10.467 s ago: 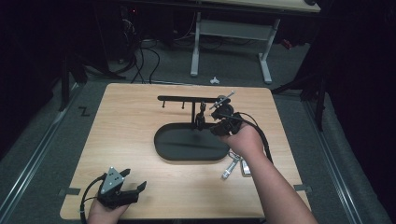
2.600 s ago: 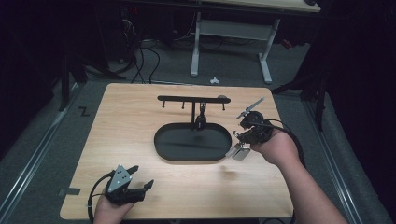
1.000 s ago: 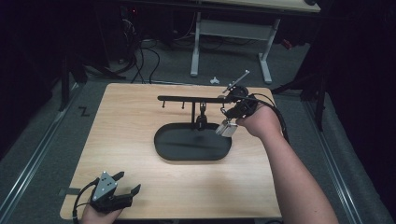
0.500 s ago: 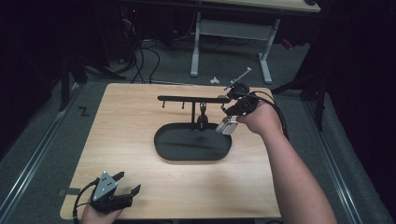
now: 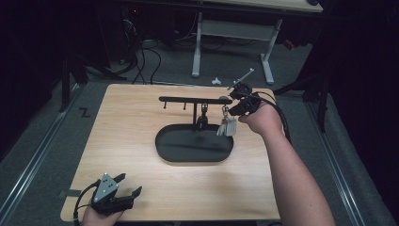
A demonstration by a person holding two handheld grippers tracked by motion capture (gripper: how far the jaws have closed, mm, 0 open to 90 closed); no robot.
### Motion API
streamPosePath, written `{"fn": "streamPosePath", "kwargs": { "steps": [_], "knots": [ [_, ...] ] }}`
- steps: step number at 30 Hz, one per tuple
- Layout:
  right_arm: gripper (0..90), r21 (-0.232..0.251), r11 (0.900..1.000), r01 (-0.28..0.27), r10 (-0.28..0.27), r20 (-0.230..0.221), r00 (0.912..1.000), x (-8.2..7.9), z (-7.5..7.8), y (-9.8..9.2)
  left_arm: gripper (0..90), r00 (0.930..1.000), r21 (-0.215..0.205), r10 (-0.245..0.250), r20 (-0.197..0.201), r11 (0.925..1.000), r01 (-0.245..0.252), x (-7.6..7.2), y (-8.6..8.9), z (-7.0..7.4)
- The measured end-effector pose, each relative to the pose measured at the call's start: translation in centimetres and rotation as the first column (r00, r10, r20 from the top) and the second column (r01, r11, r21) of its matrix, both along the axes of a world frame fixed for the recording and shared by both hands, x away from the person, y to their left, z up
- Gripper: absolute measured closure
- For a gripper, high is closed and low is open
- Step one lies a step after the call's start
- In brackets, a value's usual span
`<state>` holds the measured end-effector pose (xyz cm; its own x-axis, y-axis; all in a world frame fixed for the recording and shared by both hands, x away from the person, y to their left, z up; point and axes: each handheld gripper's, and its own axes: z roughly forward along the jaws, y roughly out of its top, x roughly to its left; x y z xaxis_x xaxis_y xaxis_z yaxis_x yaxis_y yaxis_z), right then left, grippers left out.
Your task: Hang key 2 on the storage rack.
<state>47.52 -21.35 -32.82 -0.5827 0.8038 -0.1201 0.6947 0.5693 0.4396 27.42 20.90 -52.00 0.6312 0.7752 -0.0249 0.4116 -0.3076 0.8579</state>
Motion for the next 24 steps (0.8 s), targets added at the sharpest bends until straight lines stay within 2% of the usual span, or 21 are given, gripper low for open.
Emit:
{"fn": "streamPosePath", "kwargs": {
  "steps": [7, 12, 20, 24],
  "knots": [
    [67.7, 0.003, 0.999, 0.035, -0.035, -0.002, 0.9994, -0.6, -1.6, -0.7, 22.1, 1.0, 0.005, -0.003, -0.004, 1.0, 0.003, 0.1, -0.1, 0.0],
    [60.9, 0.029, 0.998, 0.057, -0.057, -0.01, 0.9983, -1.3, -3.3, -1.4, 22.1, 1.0, 0.013, -0.006, -0.005, 0.9999, 0.006, 0.1, -0.2, -0.1],
    [55.1, 0.062, 0.994, 0.09, -0.088, -0.037, 0.9954, -2.7, -5.8, -2.5, 22.1, 0.9998, 0.017, -0.012, -0.019, 0.9998, 0.012, 0.2, -0.7, -0.3],
    [52.3, 0.061, 0.994, 0.094, -0.092, -0.044, 0.9948, -3.4, -7.0, -3.0, 22.1, 0.9996, 0.03, -0.018, -0.023, 0.9994, 0.018, 0.3, -0.8, -0.3]
  ]
}}
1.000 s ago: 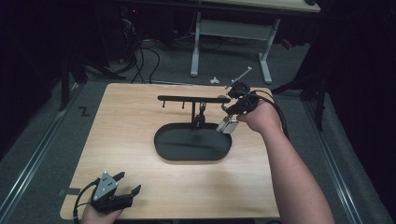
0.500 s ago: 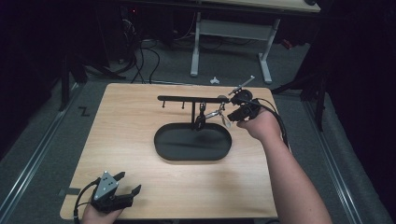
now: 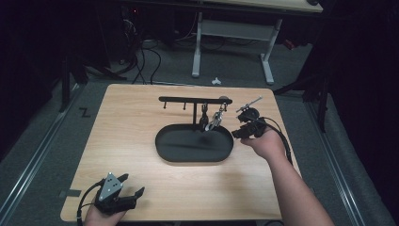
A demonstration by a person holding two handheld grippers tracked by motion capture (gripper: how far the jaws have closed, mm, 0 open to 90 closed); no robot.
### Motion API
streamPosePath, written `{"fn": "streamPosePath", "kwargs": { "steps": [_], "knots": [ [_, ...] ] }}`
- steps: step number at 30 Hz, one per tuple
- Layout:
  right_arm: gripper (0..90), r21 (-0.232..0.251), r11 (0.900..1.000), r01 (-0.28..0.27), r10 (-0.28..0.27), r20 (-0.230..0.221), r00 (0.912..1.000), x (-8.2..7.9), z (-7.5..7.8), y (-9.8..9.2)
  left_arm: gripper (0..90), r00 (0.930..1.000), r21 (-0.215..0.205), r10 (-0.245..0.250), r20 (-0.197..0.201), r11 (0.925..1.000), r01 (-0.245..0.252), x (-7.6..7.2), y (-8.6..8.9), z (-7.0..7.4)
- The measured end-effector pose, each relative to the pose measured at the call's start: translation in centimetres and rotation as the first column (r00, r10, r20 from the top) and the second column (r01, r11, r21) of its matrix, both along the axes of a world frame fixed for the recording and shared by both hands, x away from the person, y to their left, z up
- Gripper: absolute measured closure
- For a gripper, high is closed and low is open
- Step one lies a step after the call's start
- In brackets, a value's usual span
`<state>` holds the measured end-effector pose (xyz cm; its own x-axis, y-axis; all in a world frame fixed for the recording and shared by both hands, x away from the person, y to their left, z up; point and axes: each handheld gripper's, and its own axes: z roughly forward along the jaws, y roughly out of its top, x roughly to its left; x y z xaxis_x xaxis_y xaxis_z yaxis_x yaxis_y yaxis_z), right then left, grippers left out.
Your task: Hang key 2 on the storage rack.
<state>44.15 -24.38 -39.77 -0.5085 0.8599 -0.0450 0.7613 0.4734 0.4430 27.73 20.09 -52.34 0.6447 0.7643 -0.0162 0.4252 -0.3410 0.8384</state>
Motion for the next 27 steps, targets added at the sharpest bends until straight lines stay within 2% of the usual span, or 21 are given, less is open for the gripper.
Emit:
{"fn": "streamPosePath", "kwargs": {
  "steps": [2, 4, 12, 16, 19, 22, 27],
  "knots": [
    [49.4, 0.011, 1.0, 0.004, -0.003, -0.004, 1.0, -0.3, -0.6, -0.3, 22.0, 1.0, 0.003, -0.001, -0.005, 1.0, 0.001, 0.0, 0.0, -0.1],
    [46.6, -0.002, 1.0, -0.002, 0.002, -0.01, 1.0, -0.7, -1.3, -0.4, 22.0, 1.0, 0.004, -0.001, -0.007, 1.0, 0.001, 0.0, 0.0, -0.1],
    [39.8, 0.052, 0.999, 0.012, -0.012, 0.007, 0.9999, -2.6, -3.9, -1.2, 22.0, 0.9999, 0.018, -0.01, -0.012, 0.9998, 0.01, 0.1, -0.4, -0.3],
    [39.5, 0.073, 0.997, 0.012, -0.013, 0.007, 0.9999, -3.8, -5.3, -1.6, 22.0, 0.9999, 0.015, -0.009, -0.012, 0.9998, 0.009, 0.1, -0.4, -0.3],
    [38.4, 0.088, 0.996, 0.018, -0.02, 0.03, 0.9994, -5.0, -6.3, -2.0, 22.0, 0.9999, 0.016, -0.011, -0.012, 0.9998, 0.011, 0.0, -0.5, -0.4],
    [37.6, 0.095, 0.995, 0.019, -0.026, 0.078, 0.9966, -6.5, -7.5, -2.3, 21.9, 0.9998, 0.022, -0.014, -0.014, 0.9997, 0.014, 0.0, -0.5, -0.4],
    [38.0, 0.152, 0.988, 0.036, -0.057, 0.137, 0.9889, -9.1, -9.4, -3.0, 21.9, 0.9998, 0.025, -0.017, -0.013, 0.9995, 0.017, 0.0, -0.7, -0.4]
  ]
}}
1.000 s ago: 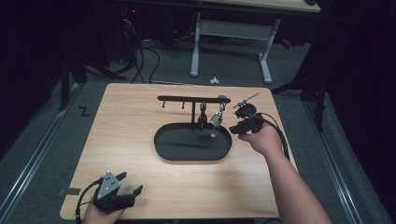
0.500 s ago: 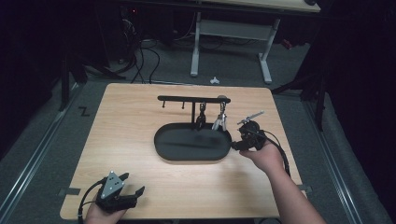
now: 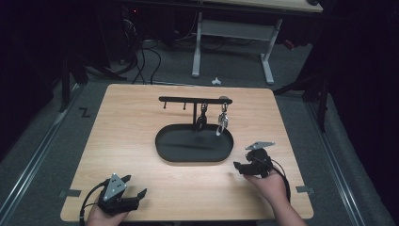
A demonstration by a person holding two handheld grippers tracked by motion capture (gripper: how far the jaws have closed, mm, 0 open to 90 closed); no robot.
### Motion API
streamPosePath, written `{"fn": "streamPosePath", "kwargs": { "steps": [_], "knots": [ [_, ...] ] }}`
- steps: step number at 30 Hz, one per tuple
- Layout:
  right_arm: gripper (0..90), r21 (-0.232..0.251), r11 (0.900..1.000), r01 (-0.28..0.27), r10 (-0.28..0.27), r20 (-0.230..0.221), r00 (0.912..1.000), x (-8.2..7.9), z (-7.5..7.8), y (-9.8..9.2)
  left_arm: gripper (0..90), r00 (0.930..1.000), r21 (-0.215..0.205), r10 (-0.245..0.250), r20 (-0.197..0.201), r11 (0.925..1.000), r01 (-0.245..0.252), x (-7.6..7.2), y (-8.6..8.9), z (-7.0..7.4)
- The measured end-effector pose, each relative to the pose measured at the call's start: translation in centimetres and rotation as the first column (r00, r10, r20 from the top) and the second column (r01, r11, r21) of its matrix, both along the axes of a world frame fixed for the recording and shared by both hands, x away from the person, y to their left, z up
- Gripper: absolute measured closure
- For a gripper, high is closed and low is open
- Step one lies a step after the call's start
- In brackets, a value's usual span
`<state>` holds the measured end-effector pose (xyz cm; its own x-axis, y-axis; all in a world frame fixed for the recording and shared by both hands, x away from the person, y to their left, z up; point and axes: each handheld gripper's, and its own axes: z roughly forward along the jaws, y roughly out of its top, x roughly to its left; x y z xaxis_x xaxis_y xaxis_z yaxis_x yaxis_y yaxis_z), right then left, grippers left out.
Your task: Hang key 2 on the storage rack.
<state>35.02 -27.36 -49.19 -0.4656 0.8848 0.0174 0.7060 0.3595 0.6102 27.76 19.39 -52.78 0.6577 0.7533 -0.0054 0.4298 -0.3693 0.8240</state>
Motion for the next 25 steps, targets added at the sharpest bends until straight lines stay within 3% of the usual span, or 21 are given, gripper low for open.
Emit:
{"fn": "streamPosePath", "kwargs": {
  "steps": [4, 7, 10, 13, 19, 25],
  "knots": [
    [36.9, 0.02, 1.0, 0.024, -0.025, 0.066, 0.9975, -2.4, -1.5, -0.5, 21.9, 1.0, 0.006, -0.004, -0.002, 1.0, 0.004, 0.1, -0.1, -0.1],
    [38.1, 0.019, 0.999, 0.042, -0.045, 0.178, 0.983, -5.2, -3.0, -1.0, 21.9, 1.0, 0.008, -0.007, -0.005, 0.9999, 0.007, 0.1, -0.2, -0.1],
    [34.6, 0.077, 0.996, 0.045, -0.056, 0.151, 0.987, -5.8, -2.6, -1.4, 21.9, 0.9999, 0.008, -0.012, -0.005, 0.9999, 0.012, 0.2, -0.3, -0.1],
    [34.9, 0.055, 0.997, 0.062, -0.071, 0.18, 0.9811, -6.1, -2.6, -1.2, 21.7, 0.9999, 0.01, -0.012, -0.002, 0.9999, 0.012, 0.3, -0.5, -0.1],
    [34.6, 0.063, 0.995, 0.081, -0.09, 0.164, 0.9824, -5.8, -3.1, -1.6, 21.7, 0.9999, 0.004, -0.015, 0.003, 0.9999, 0.015, 0.3, -0.5, 0.0],
    [34.7, 0.077, 0.991, 0.111, -0.123, 0.167, 0.9783, -5.8, -3.1, -2.3, 21.6, 0.9998, -0.001, -0.016, 0.006, 0.9999, 0.016, 0.5, -0.5, 0.0]
  ]
}}
